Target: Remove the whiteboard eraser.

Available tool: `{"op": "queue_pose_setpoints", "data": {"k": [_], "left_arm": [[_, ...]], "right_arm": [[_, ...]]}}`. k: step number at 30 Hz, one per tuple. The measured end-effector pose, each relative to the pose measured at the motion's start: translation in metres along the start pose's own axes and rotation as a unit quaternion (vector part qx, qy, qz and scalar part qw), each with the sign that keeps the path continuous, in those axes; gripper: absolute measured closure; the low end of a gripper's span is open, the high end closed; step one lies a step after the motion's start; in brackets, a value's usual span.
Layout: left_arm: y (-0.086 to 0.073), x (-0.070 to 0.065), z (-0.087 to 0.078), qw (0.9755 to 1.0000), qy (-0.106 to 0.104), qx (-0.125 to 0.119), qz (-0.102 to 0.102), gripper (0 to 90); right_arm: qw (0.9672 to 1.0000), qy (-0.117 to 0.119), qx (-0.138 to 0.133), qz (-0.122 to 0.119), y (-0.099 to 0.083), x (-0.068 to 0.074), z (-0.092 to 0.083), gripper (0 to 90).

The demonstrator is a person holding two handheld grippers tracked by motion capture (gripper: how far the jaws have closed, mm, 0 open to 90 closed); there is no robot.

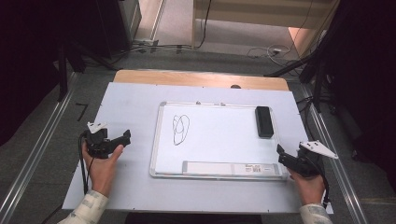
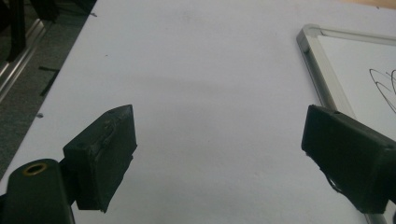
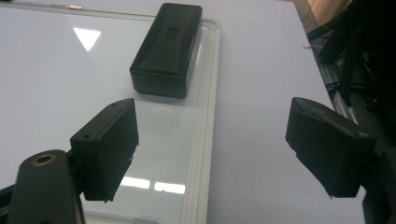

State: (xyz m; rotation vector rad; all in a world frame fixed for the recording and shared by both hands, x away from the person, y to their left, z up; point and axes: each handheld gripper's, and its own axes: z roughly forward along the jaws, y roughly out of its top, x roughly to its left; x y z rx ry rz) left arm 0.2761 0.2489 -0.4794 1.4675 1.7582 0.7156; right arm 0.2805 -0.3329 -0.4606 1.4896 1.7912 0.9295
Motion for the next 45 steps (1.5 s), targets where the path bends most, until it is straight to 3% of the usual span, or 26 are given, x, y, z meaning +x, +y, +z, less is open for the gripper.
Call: {"op": "queue_pose_setpoints", "data": {"k": [6, 13, 22, 36, 39, 45], "left_arm": [[0.000, 0.000, -0.003, 1.0000, -0.009, 0.000, -0.001, 10.7], [0.000, -0.003, -0.004, 1.0000, -0.006, -0.002, 0.006, 11.2], [0.000, -0.001, -0.007, 0.9999, -0.004, -0.009, 0.004, 11.9], [-0.001, -0.001, -0.007, 0.9999, -0.005, -0.010, 0.006, 11.9], [-0.001, -0.001, -0.007, 0.9999, -0.005, -0.010, 0.005, 11.9], [-0.001, 0.001, -0.007, 0.9999, -0.006, -0.010, 0.002, 11.9]], "right_arm": [[1.0000, 0.000, -0.009, -0.005, 0.007, 0.005, 0.004, 15.8], [0.9999, 0.012, -0.010, 0.003, 0.019, 0.012, 0.018, 14.0], [0.9999, 0.012, 0.008, -0.005, 0.039, 0.024, 0.046, 11.2], [0.9995, -0.001, 0.032, 0.006, 0.062, 0.026, 0.089, 10.8], [0.9997, -0.003, 0.026, 0.004, 0.063, 0.027, 0.094, 11.3], [0.9990, -0.006, 0.044, 0.000, 0.065, 0.029, 0.109, 11.1]]}}
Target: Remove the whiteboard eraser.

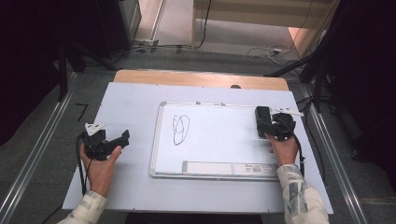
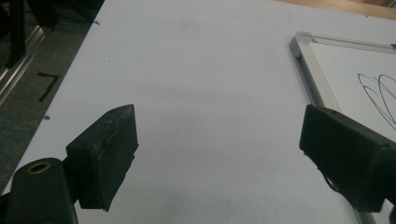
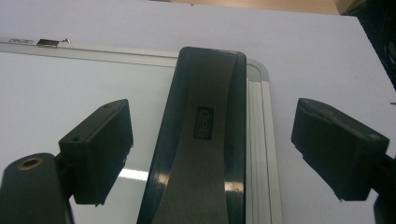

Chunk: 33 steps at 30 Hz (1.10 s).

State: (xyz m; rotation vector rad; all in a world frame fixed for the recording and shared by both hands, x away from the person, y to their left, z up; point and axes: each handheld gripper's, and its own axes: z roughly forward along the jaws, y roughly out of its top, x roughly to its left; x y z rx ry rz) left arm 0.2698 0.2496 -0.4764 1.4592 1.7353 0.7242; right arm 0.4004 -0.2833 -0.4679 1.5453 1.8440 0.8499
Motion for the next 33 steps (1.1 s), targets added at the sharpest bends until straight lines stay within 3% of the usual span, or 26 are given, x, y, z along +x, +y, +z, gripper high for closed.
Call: {"op": "queue_pose_setpoints", "data": {"k": [7, 13, 17, 24, 33], "left_arm": [[0.000, 0.000, 0.000, 1.0000, 0.000, 0.000, 0.000, 11.9], [-0.001, 0.001, 0.001, 1.0000, -0.001, 0.003, -0.002, 11.9], [-0.001, 0.001, 0.001, 1.0000, 0.000, 0.003, -0.001, 11.9], [-0.001, 0.002, 0.001, 1.0000, 0.001, 0.004, -0.003, 12.0], [-0.002, 0.002, 0.003, 1.0000, 0.002, 0.007, -0.006, 12.0]], "right_arm": [[0.9999, 0.004, 0.001, 0.015, 0.005, 0.000, 0.013, 13.3], [0.9999, -0.006, 0.015, 0.006, 0.011, 0.003, 0.023, 15.5], [0.9995, -0.007, 0.028, 0.013, 0.008, 0.002, 0.033, 17.8], [0.9989, 0.000, 0.040, 0.027, 0.006, 0.004, 0.040, 18.3], [0.9989, -0.004, 0.041, 0.024, 0.004, 0.009, 0.045, 24.0]]}}
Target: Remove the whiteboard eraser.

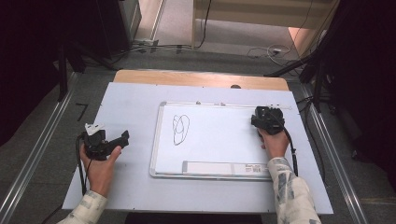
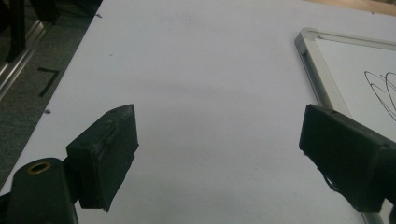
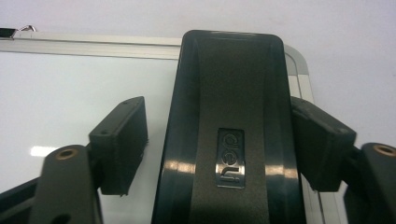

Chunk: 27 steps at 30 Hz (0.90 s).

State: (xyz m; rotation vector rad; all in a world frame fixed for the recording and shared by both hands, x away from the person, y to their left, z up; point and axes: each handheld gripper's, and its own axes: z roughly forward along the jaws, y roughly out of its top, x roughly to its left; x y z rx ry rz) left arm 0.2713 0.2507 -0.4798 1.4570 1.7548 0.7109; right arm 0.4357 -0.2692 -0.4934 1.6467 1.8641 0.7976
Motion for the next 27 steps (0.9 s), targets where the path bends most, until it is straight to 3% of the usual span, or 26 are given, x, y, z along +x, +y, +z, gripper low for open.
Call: {"op": "queue_pose_setpoints", "data": {"k": [4, 16, 27], "left_arm": [[-0.0003, -0.0001, 0.0002, 1.0000, -0.001, 0.002, 0.003, 12.0], [-0.0002, 0.0005, -0.0003, 1.0000, -0.001, 0.002, -0.002, 12.2], [-0.0006, 0.0005, 0.0005, 1.0000, -0.004, 0.004, -0.003, 12.2]], "right_arm": [[1.0000, -0.006, 0.000, 0.003, 0.0001, -0.0001, -0.0009, 29.7], [0.9995, -0.029, -0.006, -0.006, -0.0003, 0.0034, -0.0035, 35.5], [0.9997, -0.023, -0.005, -0.004, -0.0009, 0.0020, -0.0011, 29.7]]}}
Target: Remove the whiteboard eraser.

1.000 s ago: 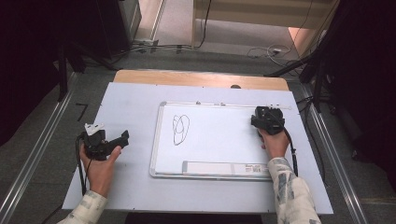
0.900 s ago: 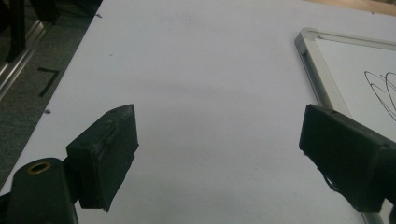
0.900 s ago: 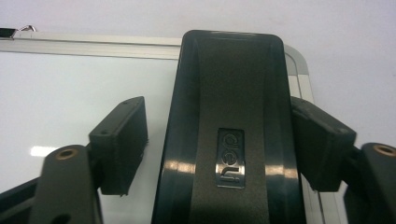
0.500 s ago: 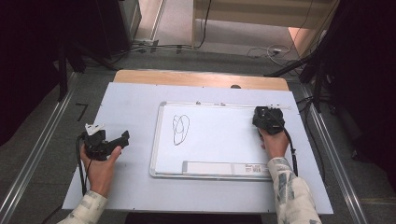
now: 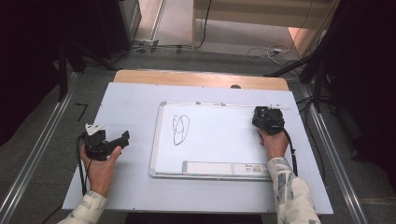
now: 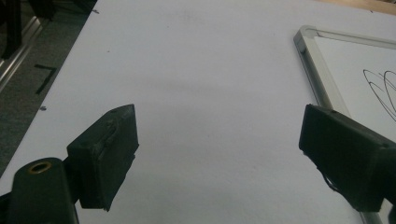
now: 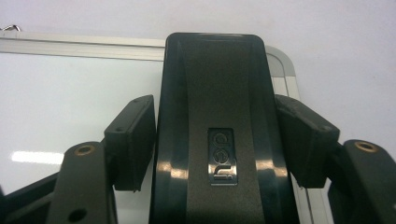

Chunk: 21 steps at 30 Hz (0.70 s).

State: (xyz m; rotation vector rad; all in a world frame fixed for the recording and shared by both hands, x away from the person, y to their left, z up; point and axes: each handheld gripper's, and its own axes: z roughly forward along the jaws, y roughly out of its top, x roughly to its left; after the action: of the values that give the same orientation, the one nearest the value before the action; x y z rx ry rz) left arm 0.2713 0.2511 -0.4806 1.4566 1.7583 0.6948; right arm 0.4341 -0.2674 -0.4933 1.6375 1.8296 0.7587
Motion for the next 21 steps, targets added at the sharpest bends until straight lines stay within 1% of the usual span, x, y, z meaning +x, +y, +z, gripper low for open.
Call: {"op": "queue_pose_setpoints", "data": {"k": [2, 5, 6, 7, 8, 10, 11, 12, 16, 21], "left_arm": [[0.0000, 0.0002, 0.0000, 1.0000, 0.000, 0.000, 0.001, 12.2], [-0.0001, 0.0001, 0.0005, 1.0000, 0.001, 0.002, 0.001, 12.2], [-0.0002, 0.0000, 0.0006, 1.0000, 0.001, 0.002, 0.000, 12.2], [-0.0002, -0.0002, 0.0006, 1.0000, 0.000, 0.002, 0.000, 12.2], [-0.0002, -0.0003, 0.0005, 1.0000, 0.000, 0.002, 0.000, 12.2], [-0.0002, -0.0003, 0.0005, 1.0000, 0.001, 0.002, 0.000, 12.2], [-0.0002, -0.0002, 0.0006, 1.0000, 0.001, 0.002, 0.000, 12.2], [-0.0003, -0.0002, 0.0006, 1.0000, 0.000, 0.003, 0.000, 12.2], [-0.0001, 0.0002, 0.0007, 1.0000, 0.000, 0.002, 0.000, 12.2], [-0.0004, 0.0007, 0.0016, 1.0000, -0.002, 0.006, -0.002, 12.2]], "right_arm": [[0.9999, 0.009, 0.004, 0.006, 0.0005, -0.0017, 0.0010, 28.0], [0.9999, 0.011, 0.004, 0.005, 0.0008, -0.0019, 0.0013, 27.3], [0.9999, 0.013, 0.006, 0.004, 0.0011, -0.0018, 0.0021, 22.9], [0.9999, 0.013, 0.006, 0.004, 0.0011, -0.0018, 0.0021, 22.9], [0.9997, 0.021, 0.011, -0.004, 0.0018, -0.0012, 0.0032, 14.5], [0.9994, 0.028, 0.018, -0.013, 0.0026, 0.0004, 0.0047, 8.1], [0.9994, 0.028, 0.018, -0.013, 0.0026, 0.0004, 0.0047, 8.1], [0.9992, 0.030, 0.022, -0.014, 0.0032, 0.0017, 0.0056, 5.9], [0.9991, 0.030, 0.024, -0.016, 0.0035, 0.0022, 0.0061, 4.4], [0.9992, 0.028, 0.024, -0.016, 0.0036, 0.0026, 0.0061, 4.8]]}}
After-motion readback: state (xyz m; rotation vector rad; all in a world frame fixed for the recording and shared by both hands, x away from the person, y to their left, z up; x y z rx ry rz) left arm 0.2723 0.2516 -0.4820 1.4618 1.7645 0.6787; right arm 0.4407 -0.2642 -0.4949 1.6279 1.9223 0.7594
